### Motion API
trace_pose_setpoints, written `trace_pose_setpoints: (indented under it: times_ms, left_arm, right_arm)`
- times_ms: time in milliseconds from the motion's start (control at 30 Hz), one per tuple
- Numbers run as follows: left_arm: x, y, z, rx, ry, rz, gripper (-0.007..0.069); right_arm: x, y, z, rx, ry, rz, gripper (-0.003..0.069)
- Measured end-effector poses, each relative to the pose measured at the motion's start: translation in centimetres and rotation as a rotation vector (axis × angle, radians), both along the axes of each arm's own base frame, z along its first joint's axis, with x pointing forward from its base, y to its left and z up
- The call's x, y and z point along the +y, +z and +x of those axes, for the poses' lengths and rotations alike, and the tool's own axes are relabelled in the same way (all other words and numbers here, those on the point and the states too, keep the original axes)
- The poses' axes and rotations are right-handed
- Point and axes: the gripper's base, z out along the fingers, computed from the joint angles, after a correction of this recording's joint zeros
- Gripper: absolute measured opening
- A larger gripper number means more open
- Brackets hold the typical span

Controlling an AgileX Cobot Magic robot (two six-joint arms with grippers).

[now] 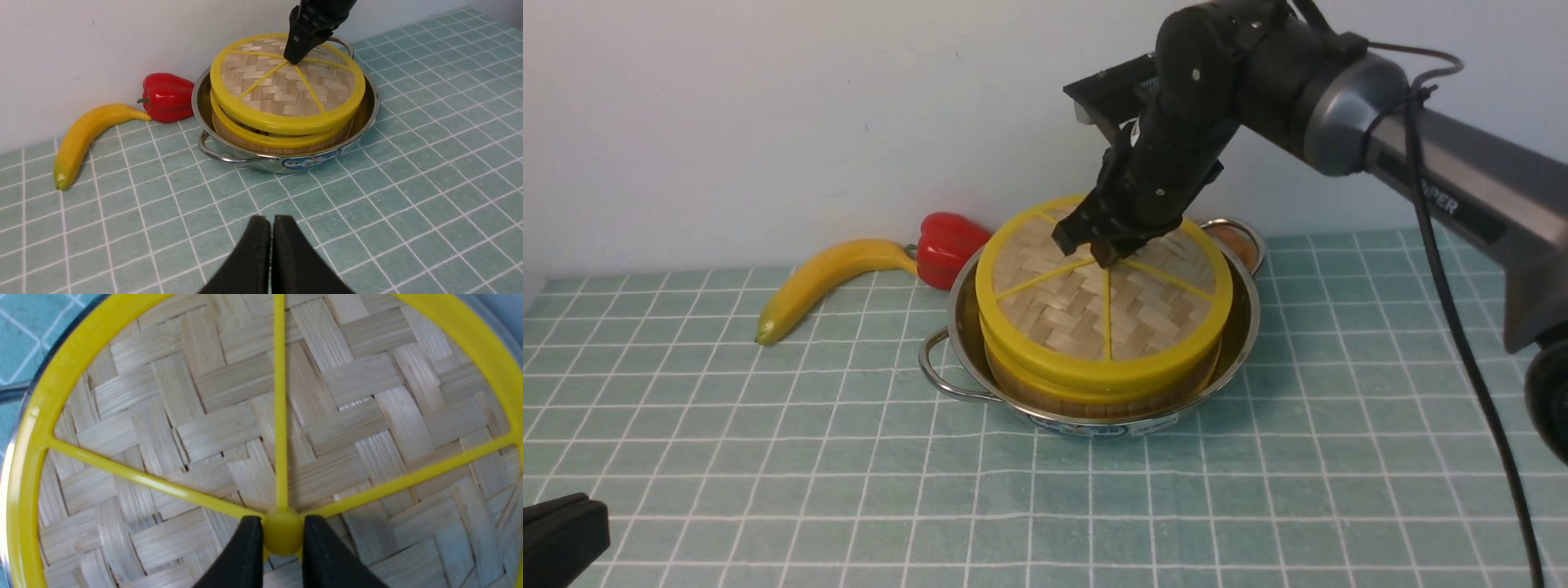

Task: Place the steamer in the pot on the blue tablecloth, and put the lid on the steamer.
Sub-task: 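Place the bamboo steamer lid onto the steamer basket in the pot with the right gripper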

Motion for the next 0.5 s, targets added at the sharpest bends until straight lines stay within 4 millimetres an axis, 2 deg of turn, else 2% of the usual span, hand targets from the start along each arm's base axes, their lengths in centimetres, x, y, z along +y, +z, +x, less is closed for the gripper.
trace_pose_setpoints:
  times_ms: [333,500]
  left_arm:
    - [0.0,0.0,0.0,0.000,0.000,0.001,0.0002]
    - [0.0,0.0,0.0,0.000,0.000,0.001,0.0002]
  right_arm:
    - [0.1,0.1,0.2,-0.028,0.005,0.011,0.0136]
    - [0.3,-1.1,0.5,-0.013,0.005,0.002,0.0136]
